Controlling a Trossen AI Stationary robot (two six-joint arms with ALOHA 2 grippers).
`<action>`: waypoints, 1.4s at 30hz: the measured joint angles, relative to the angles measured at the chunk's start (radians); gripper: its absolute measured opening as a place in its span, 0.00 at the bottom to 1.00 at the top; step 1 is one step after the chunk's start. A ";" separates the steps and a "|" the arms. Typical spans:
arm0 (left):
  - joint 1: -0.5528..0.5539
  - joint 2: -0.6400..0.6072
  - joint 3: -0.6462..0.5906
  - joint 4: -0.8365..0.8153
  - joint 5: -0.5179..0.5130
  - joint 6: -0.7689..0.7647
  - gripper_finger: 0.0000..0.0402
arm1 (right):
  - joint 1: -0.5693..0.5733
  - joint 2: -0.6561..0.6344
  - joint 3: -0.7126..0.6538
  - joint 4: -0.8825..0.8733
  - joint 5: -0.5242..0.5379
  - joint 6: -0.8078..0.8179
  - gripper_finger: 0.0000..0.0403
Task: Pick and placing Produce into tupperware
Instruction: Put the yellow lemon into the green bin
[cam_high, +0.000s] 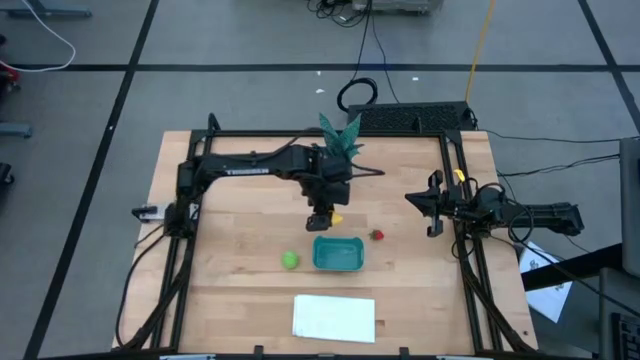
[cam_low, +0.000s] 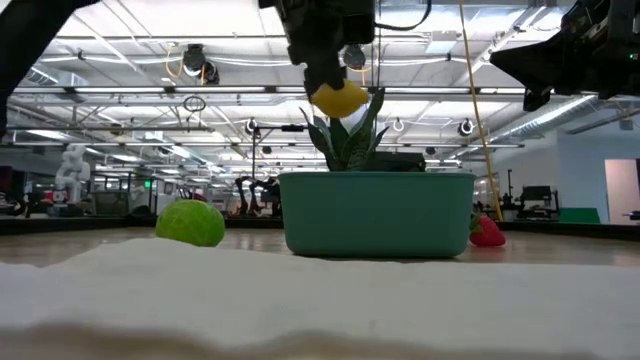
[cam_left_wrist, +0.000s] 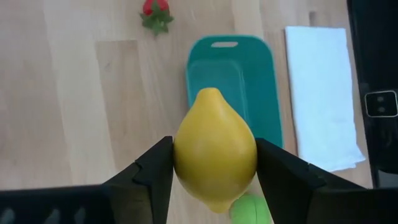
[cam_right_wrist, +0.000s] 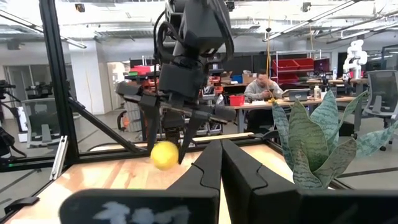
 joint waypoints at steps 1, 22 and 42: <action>0.000 0.015 0.017 -0.010 0.000 0.008 0.47 | 0.000 0.000 0.000 0.000 0.000 0.000 0.00; -0.069 0.085 0.064 -0.024 0.001 0.210 0.48 | 0.000 0.000 0.000 0.000 0.000 0.000 0.00; -0.097 0.085 -0.106 0.156 0.095 0.214 0.49 | 0.000 0.000 0.000 0.000 0.000 0.011 0.00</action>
